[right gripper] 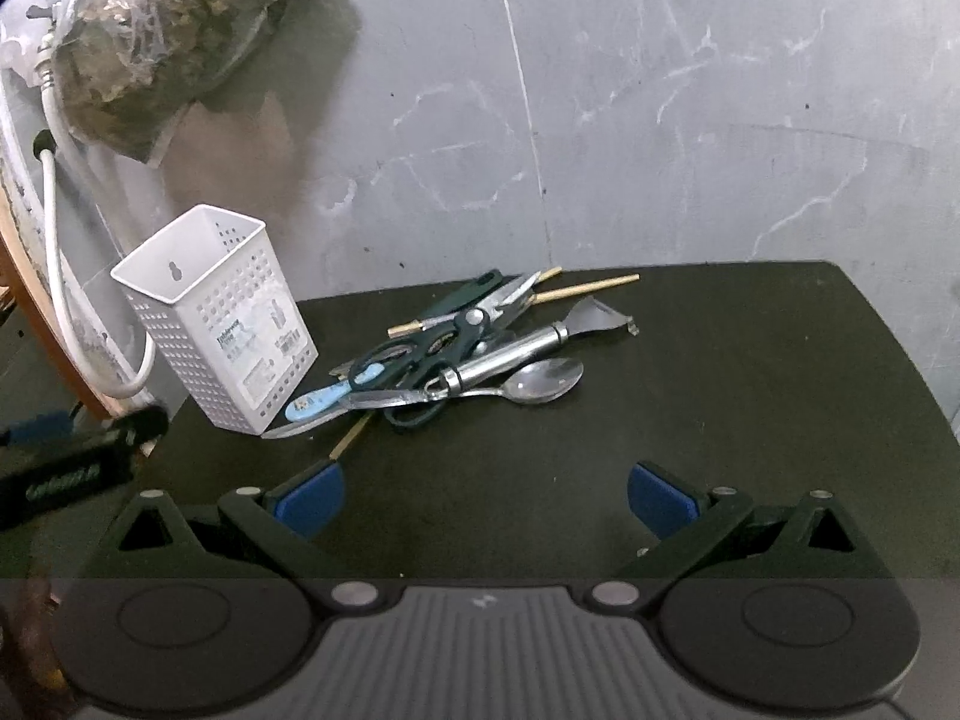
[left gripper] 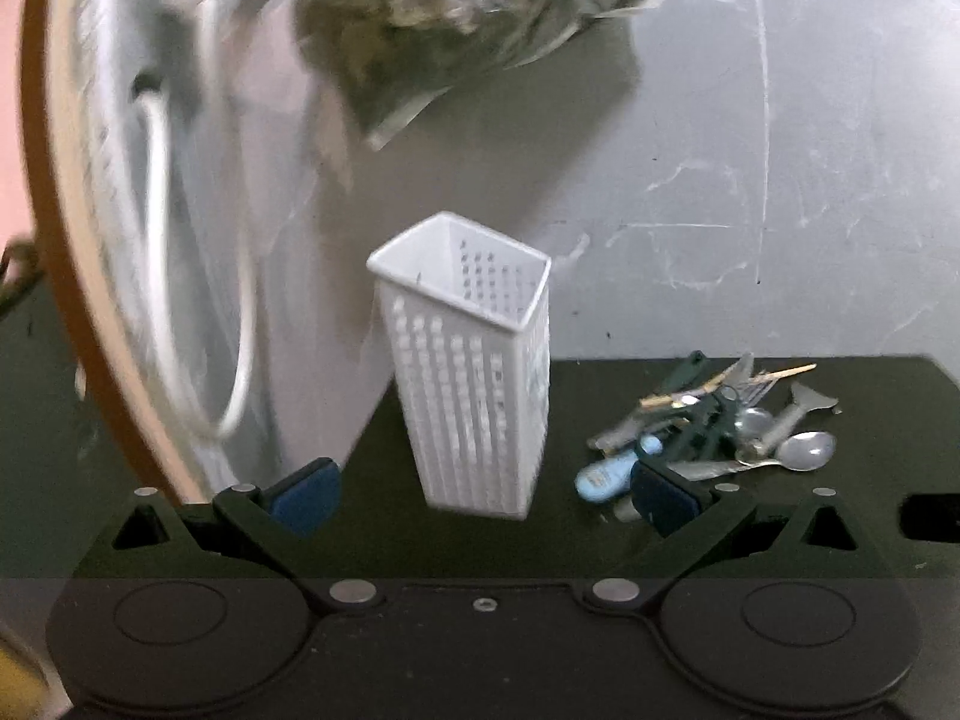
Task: Organize utensils
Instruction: 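Grasp the white caddy with the left tool and lift it, then drop the metal peeler into the caddy with the right tool while the left tool holds it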
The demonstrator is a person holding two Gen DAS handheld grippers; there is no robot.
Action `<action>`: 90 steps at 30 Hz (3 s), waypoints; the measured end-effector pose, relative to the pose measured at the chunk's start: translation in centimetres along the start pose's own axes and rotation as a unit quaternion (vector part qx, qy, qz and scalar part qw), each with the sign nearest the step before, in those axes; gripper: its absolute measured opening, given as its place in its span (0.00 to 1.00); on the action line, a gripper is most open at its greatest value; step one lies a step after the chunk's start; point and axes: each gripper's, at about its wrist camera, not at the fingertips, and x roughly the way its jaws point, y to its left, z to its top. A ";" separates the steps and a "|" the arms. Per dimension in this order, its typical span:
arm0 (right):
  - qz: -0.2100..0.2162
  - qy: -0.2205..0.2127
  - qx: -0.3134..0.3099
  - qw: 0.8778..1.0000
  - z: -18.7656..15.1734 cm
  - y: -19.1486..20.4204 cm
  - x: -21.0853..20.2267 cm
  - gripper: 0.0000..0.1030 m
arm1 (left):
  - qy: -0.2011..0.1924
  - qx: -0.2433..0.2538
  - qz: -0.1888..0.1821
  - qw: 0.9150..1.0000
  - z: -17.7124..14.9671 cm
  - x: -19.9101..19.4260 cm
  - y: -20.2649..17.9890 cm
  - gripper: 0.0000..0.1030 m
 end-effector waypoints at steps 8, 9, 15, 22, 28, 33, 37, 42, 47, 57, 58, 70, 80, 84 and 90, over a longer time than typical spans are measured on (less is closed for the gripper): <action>-0.051 0.022 0.014 0.998 -0.2 0.6 1.3 1.00 | -0.025 0.053 -0.016 0.998 0.9 6.8 1.1 0.99; -0.061 0.023 0.020 0.998 0.0 0.9 1.4 1.00 | -0.029 0.057 -0.018 0.998 1.2 7.7 1.3 0.99; -0.083 0.022 0.048 0.995 -0.1 2.7 2.1 1.00 | -0.037 0.052 -0.054 0.997 2.5 11.2 2.5 0.99; -0.061 0.021 0.094 0.994 -0.3 2.6 2.5 1.00 | -0.060 0.033 -0.085 0.994 2.8 12.7 3.7 0.75; -0.064 0.019 0.105 0.992 0.6 1.0 4.1 1.00 | -0.066 0.049 -0.134 0.988 1.7 11.2 5.3 0.75; -0.041 0.027 0.116 0.992 2.3 -1.5 6.0 1.00 | -0.052 0.060 -0.152 0.985 0.0 7.4 5.9 0.75; -0.011 0.025 0.119 0.992 5.6 -3.7 8.2 0.98 | -0.032 0.065 -0.154 0.985 -1.1 4.1 5.1 0.75; -0.031 0.073 0.124 0.989 10.8 -5.3 14.0 0.77 | -0.026 0.062 -0.155 0.986 -2.1 1.9 3.2 0.75; -0.071 0.164 0.176 0.968 12.9 -6.3 19.3 0.48 | -0.030 0.061 -0.152 0.986 -2.3 1.3 2.4 0.75; -0.113 0.180 0.142 0.967 13.4 -4.2 20.5 0.26 | -0.030 0.051 -0.151 0.987 -2.6 0.8 2.4 0.75; -0.113 0.178 0.146 0.967 13.4 -4.3 20.6 0.22 | -0.032 0.054 -0.156 0.986 -2.6 0.8 2.4 0.74; 0.042 0.005 0.314 0.948 9.4 -8.4 11.3 0.18 | -0.031 0.069 -0.180 0.981 -2.2 1.4 2.9 0.74; 0.228 -0.237 0.049 0.943 10.6 6.8 -0.8 0.18 | -0.032 0.079 -0.204 0.975 -2.1 2.3 3.5 0.74; 0.240 -0.285 -0.039 0.927 8.2 11.7 -1.3 0.18 | -0.028 0.091 -0.225 0.970 -1.9 2.6 3.8 0.74; 0.239 -0.268 -0.096 0.929 4.5 14.1 2.3 0.19 | -0.018 0.096 -0.227 0.969 -1.4 3.2 4.0 0.74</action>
